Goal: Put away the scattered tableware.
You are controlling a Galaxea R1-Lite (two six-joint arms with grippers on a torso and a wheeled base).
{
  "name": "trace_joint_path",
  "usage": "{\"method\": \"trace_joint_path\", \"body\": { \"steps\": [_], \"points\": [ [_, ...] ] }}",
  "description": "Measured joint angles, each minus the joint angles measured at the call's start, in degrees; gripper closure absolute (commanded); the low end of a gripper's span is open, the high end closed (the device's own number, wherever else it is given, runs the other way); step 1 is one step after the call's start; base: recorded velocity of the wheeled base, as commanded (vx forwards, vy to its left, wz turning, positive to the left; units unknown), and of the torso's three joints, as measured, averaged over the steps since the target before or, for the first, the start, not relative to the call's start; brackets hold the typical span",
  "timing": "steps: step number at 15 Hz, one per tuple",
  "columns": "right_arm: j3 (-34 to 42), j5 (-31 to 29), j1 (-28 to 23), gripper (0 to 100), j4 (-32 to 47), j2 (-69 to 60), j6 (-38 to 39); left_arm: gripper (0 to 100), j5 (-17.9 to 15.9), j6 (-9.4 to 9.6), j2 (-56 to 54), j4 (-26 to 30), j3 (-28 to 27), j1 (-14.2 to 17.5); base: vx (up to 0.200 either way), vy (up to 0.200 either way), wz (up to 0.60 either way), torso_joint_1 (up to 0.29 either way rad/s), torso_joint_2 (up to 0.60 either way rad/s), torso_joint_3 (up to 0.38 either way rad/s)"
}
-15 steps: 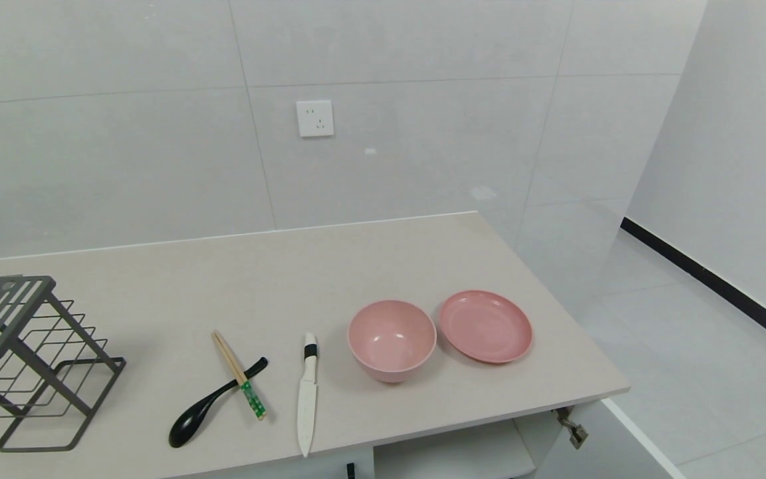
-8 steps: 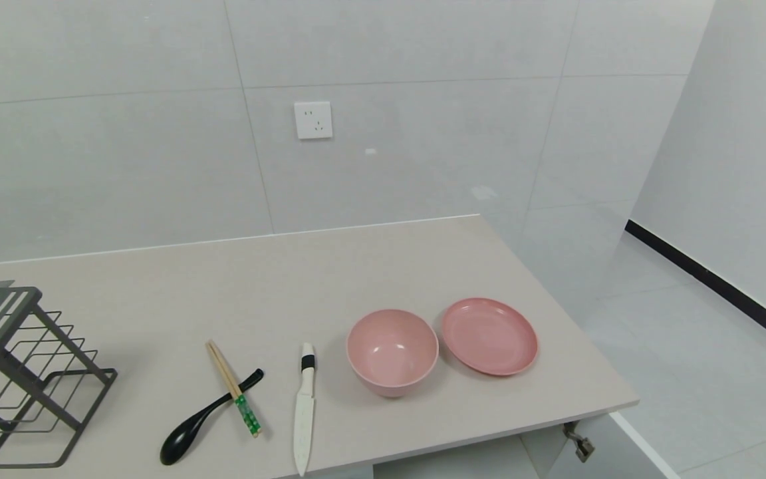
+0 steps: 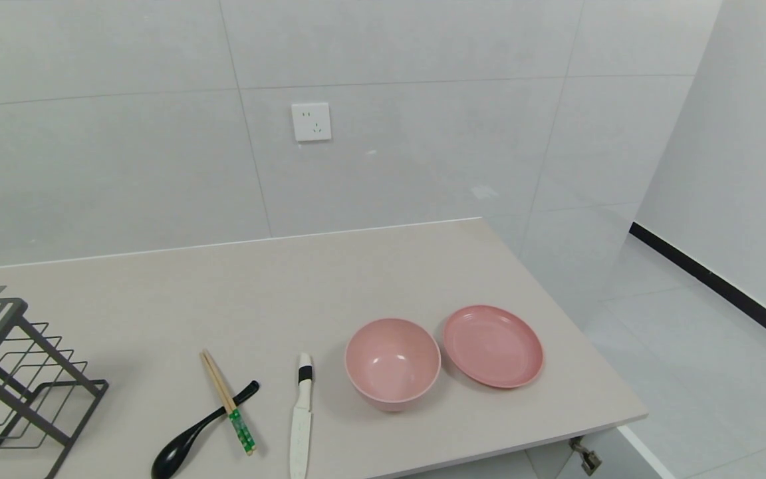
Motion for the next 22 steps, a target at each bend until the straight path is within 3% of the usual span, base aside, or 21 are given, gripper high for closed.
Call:
{"method": "trace_joint_path", "body": {
  "steps": [3,6,10,14,18,22],
  "points": [
    [0.0,0.1,0.0,0,-1.2,0.0,0.5,0,0.0,-0.02,0.0,0.0,0.0,0.0,0.0,0.0,0.0,0.0,0.0,0.0],
    [-0.4,1.1,0.0,0,-12.4,0.0,1.6,0,0.0,-0.02,0.0,0.0,0.0,0.0,0.0,0.0,0.0,0.0,0.0,0.0],
    [-5.5,12.0,-1.1,0,-7.2,1.9,2.9,0,0.0,-0.02,0.0,0.0,0.0,0.0,0.0,0.0,0.0,0.0,0.0,0.0],
    [-10.5,20.1,-3.0,0,-6.5,13.3,2.6,0,0.0,0.02,0.0,0.0,0.0,0.0,0.0,0.0,0.0,0.0,0.0,0.0],
    [-14.3,21.7,-2.5,0,-9.4,26.0,2.4,0,0.0,0.29,0.0,0.0,0.0,0.0,0.0,0.0,0.0,0.0,0.0,0.0],
    [-13.3,21.9,2.9,0,-11.6,36.7,2.4,0,0.0,0.3,0.0,0.0,0.0,0.0,0.0,0.0,0.0,0.0,0.0,0.0]
  ]
}}
